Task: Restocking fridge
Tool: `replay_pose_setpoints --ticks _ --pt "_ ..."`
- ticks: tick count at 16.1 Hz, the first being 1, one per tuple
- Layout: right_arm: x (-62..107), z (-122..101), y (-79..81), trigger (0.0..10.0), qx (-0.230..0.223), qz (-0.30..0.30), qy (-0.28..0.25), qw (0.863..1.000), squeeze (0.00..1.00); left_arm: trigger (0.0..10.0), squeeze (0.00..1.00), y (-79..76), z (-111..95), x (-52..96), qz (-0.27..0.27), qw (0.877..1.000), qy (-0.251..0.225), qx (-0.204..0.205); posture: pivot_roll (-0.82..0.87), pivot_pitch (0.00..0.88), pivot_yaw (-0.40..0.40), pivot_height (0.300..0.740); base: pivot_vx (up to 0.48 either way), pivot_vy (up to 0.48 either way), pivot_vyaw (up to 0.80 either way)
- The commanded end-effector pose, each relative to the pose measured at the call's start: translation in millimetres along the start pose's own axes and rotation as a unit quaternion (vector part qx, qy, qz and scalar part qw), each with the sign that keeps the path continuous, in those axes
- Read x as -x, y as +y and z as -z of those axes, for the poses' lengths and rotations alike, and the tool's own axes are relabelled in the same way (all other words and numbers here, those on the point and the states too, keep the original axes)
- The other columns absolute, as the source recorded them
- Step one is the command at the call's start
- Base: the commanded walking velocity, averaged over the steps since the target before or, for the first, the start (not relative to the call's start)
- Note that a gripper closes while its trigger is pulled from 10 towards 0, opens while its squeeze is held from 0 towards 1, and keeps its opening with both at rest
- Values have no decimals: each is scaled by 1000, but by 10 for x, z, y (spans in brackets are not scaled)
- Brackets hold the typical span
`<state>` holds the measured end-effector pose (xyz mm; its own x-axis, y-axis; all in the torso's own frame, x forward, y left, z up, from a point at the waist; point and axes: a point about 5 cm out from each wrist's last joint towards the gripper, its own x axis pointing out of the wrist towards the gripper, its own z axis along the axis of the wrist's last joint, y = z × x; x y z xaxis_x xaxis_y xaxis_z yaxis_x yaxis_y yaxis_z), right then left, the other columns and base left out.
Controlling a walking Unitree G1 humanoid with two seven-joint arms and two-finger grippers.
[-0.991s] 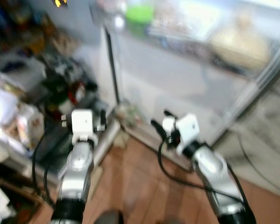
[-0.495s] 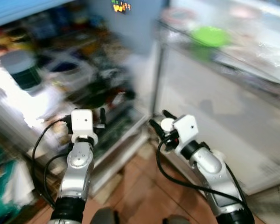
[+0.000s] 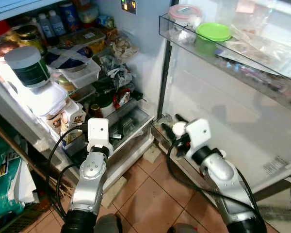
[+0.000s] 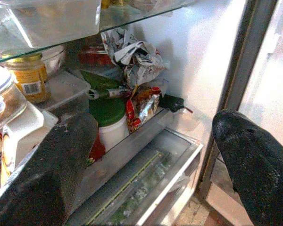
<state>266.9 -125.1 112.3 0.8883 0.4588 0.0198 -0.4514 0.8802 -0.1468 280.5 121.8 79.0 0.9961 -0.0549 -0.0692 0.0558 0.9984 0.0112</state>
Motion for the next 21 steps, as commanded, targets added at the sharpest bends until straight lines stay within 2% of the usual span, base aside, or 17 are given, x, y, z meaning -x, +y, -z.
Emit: replay_pose_setpoints --ticks 1,4,12,20,21 --pt "-23 -44 -84 10000 -2 25 -7 1000 0 10000 0 7 -14 10 1 1000 -1 0 -14 80 -3 740 0 0 0" --pt "-17 -21 -100 10000 -8 33 -2 999 0 10000 0 9 -7 16 5 1000 5 -2 -14 82 0 732 0 0 0" --pt "-24 -27 -73 10000 -21 33 -9 999 0 10000 0 19 -10 21 3 1000 9 -4 -10 85 5 630 0 0 0" --pt "-21 -25 -69 10000 -21 28 -9 999 0 10000 0 76 -92 17 -11 1000 -15 -6 -7 91 2 630 0 0 0" --pt "13 -7 -56 10000 -10 14 -6 1000 0 10000 0 93 -92 20 -17 1000 -15 -9 -7 91 2 630 0 0 0"
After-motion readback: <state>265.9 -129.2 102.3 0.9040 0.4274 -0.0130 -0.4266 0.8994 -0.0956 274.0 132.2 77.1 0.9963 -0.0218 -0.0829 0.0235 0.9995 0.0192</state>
